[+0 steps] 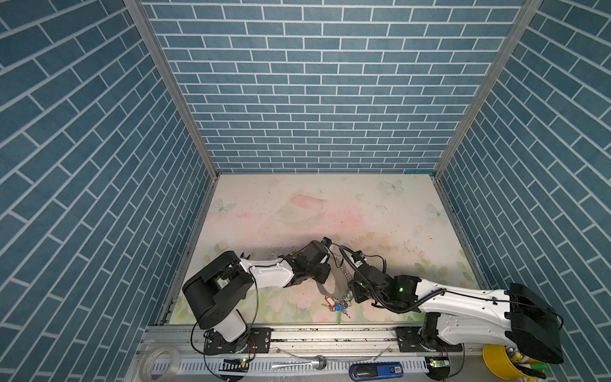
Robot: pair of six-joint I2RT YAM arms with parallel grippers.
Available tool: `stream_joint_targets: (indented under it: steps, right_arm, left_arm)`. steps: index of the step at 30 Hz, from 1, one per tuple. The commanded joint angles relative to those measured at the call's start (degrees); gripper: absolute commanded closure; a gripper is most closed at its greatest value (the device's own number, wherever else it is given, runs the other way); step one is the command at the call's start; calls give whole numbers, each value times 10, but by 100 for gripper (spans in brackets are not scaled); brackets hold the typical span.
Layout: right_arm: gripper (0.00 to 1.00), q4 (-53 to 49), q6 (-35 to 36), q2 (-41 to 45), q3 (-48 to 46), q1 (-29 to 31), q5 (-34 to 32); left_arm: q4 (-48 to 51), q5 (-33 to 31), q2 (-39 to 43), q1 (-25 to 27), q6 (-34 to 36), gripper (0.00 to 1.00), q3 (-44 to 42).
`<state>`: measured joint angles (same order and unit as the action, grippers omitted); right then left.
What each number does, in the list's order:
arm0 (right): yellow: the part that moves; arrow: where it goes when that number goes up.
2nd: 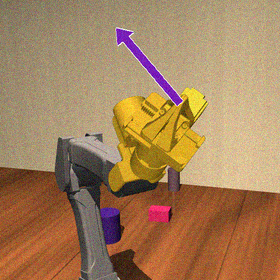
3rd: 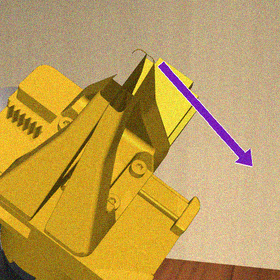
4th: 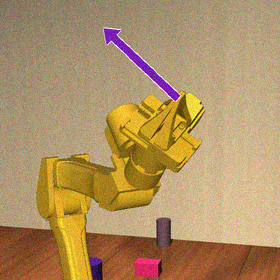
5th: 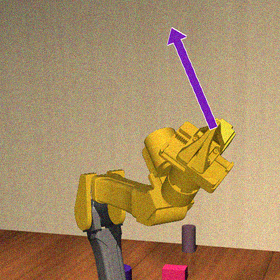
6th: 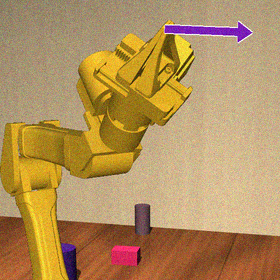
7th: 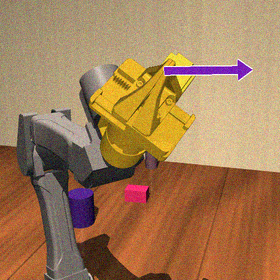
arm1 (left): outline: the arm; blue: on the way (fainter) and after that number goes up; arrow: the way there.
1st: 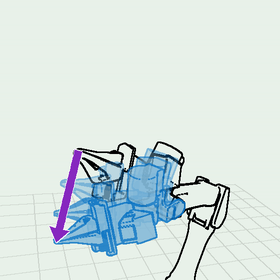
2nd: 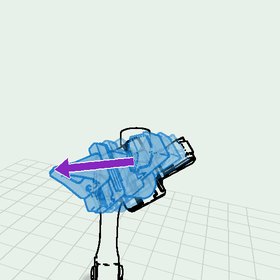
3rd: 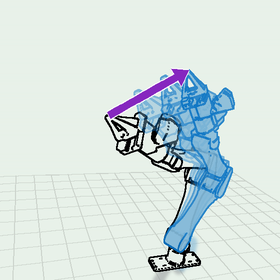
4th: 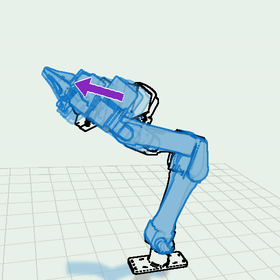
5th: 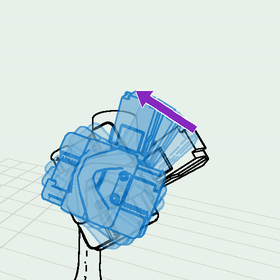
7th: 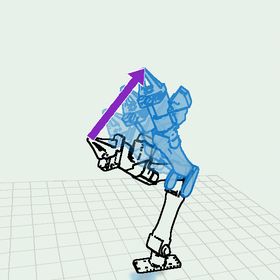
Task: Put the keys on the keyring
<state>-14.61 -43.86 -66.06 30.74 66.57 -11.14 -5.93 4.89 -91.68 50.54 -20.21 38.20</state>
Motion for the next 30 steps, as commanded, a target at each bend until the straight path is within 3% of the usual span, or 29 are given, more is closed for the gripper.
stream_joint_targets:
  steps: [1,14,30]
  right_arm:
    - [72,-65,-85,-15,32,-11,2]
    - [78,-7,-119,-42,10,-61,97]
    - [83,7,-127,-87,8,-81,133]
  left_arm:
    - [33,-5,-3,-4,-15,65,-23]
    - [17,-1,4,-4,-18,65,-36]
    - [17,-1,3,-4,-17,65,-36]
